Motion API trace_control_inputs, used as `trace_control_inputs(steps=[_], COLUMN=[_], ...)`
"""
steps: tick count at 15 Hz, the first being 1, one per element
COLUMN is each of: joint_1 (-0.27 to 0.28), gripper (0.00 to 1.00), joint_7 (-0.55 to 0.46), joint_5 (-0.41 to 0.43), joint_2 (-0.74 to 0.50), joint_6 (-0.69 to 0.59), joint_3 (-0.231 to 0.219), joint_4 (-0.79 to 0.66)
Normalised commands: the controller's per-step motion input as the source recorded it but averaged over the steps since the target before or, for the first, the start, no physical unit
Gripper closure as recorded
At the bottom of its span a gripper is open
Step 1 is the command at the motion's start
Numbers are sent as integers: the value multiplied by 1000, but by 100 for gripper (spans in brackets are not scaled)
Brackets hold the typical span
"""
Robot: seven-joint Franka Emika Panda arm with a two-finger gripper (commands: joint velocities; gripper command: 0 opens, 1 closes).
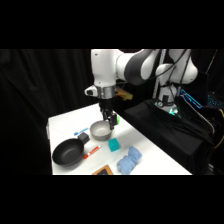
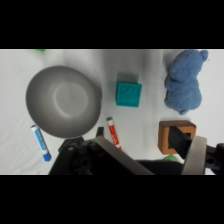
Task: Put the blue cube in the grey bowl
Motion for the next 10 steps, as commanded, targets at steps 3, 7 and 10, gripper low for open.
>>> trace_control_inputs(steps=[3,7,10], joint_1=[25,30,36], gripper=[0,0,0], joint_7=[108,73,50], joint_5=[80,94,99], joint_2=[118,103,105], joint_6=[329,274,263], joint_3=[4,-3,-8], joint_4=[-84,-50,-47])
